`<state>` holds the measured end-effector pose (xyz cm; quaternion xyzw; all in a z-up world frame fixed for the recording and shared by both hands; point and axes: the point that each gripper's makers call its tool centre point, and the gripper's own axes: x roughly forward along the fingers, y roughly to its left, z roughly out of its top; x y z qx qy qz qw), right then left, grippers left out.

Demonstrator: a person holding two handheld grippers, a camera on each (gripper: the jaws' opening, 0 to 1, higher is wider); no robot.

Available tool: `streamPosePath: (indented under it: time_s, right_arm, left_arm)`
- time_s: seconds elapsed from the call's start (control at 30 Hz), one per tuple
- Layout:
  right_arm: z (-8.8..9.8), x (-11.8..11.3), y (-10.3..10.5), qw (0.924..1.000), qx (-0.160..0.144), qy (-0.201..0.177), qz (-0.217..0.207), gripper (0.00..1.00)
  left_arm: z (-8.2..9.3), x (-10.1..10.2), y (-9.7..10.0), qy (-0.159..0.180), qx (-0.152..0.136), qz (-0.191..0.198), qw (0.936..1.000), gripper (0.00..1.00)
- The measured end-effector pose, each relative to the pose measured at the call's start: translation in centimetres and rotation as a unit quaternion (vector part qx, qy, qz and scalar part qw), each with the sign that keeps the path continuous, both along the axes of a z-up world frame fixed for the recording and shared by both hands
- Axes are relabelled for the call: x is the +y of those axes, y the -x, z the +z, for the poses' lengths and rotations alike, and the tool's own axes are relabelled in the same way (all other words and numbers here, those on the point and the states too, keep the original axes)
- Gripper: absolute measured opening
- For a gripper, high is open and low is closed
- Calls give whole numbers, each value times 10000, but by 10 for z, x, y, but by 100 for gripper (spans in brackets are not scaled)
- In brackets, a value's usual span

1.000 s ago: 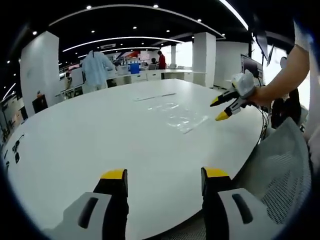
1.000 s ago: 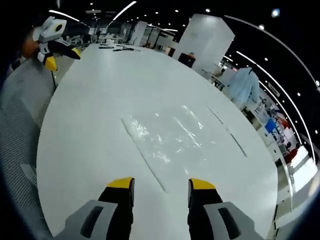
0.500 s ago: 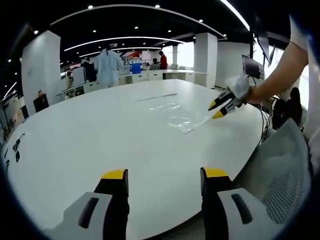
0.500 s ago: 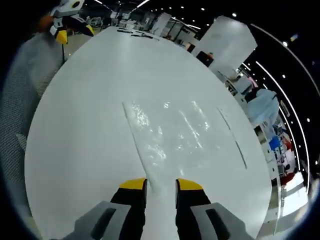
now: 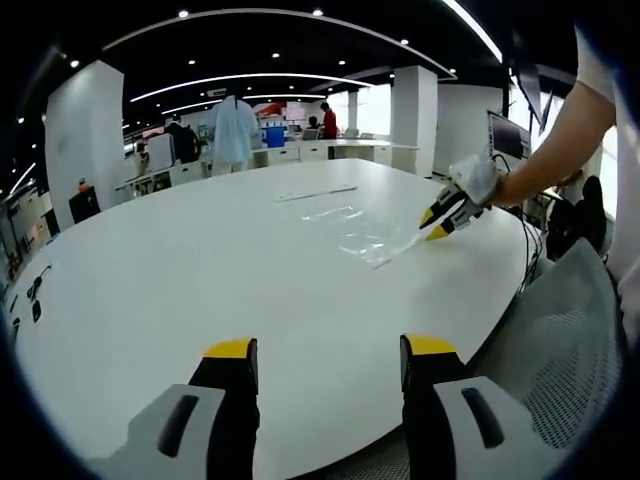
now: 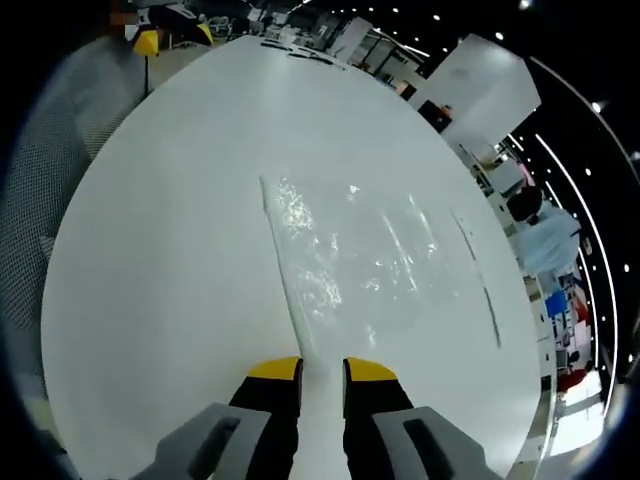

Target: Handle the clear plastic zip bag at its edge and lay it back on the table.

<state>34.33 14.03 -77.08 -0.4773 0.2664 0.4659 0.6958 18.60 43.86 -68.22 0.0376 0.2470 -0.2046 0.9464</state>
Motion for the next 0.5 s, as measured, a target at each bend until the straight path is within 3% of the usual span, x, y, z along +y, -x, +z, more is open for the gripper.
streamPosePath:
  time_s: [0.5]
  right_arm:
    - [-5, 1, -7, 9998, 73, 76, 157, 8]
  left_arm:
    - [-2, 2, -2, -3, 9, 52, 10000, 55]
